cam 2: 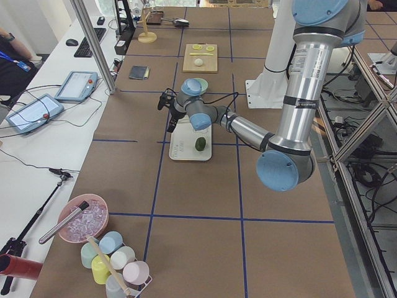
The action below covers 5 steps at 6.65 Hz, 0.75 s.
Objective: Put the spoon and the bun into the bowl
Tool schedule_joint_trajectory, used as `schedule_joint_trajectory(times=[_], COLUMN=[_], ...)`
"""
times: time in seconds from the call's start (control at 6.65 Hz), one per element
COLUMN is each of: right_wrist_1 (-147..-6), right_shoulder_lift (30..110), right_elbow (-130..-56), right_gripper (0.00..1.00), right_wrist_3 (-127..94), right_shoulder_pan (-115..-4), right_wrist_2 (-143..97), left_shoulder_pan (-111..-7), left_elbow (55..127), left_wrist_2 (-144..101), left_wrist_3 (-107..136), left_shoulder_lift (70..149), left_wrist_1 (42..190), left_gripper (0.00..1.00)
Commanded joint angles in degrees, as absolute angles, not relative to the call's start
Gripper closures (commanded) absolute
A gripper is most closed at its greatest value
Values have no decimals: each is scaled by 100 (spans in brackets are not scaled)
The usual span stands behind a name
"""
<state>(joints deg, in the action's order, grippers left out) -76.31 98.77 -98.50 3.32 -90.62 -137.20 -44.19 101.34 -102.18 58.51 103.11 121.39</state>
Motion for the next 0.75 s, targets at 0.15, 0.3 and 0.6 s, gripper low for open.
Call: schedule_joint_trajectory(times=[0.15,0.3,0.6], right_wrist_1=[-7629,-7629,-7629], right_shoulder_lift=[9888,9888,9888], right_elbow=[-9844,-9852,-9853], right_gripper=[0,0,0], right_wrist_3=[343,334,343], right_shoulder_pan=[-9062,-9062,-9061], right_wrist_2=[-13720,-13720,-13720], left_shoulder_pan=[-3421,-3288,-3156], left_elbow=[9757,9617,9502], left_wrist_2=[-9450,-9405,-9396], left_wrist_3=[6722,7106,7451], left_shoulder_lift=[11101,11109,11144], left_wrist_1=[11347,11347,11347], left_gripper=[0,11,31])
